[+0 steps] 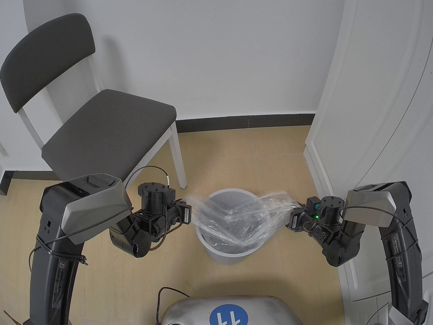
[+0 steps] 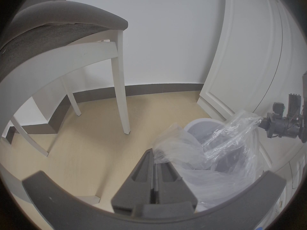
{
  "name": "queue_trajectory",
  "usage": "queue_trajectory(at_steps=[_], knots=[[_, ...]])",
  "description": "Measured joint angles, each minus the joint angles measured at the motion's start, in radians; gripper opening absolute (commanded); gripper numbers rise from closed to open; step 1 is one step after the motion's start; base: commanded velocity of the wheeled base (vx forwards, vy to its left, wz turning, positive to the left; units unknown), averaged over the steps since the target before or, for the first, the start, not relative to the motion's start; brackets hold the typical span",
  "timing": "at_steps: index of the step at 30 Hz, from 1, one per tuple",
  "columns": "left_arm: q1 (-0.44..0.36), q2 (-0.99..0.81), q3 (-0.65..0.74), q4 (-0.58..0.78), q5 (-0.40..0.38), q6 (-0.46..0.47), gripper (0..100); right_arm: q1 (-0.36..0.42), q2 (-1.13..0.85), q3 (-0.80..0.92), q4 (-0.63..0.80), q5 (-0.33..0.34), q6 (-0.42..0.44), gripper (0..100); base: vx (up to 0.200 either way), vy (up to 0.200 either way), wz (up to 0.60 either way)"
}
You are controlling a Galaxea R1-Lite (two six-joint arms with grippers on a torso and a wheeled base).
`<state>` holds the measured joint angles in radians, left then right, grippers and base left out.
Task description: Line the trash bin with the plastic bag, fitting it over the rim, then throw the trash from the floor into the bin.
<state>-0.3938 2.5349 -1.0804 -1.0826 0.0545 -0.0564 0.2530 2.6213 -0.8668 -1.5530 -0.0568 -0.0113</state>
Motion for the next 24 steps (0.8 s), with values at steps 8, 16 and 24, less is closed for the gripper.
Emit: queue_trajectory(at_steps=[8,16,24], knots=[[0.033,-0.026,0.01,-0.008,-0.01,0.001,0,-0.067,-0.027,0.027,0.0,0.027,-0.038,100,0.0,0.0,0.0],[0.042,-0.039,0.014,-0.01,-0.01,0.002,0,-0.133,-0.052,0.112,0.0,0.152,-0.094,100,0.0,0.0,0.0],[0.037,-0.048,0.018,-0.01,-0.01,0.002,0,-0.129,-0.154,0.183,0.0,0.159,-0.092,100,0.0,0.0,0.0]])
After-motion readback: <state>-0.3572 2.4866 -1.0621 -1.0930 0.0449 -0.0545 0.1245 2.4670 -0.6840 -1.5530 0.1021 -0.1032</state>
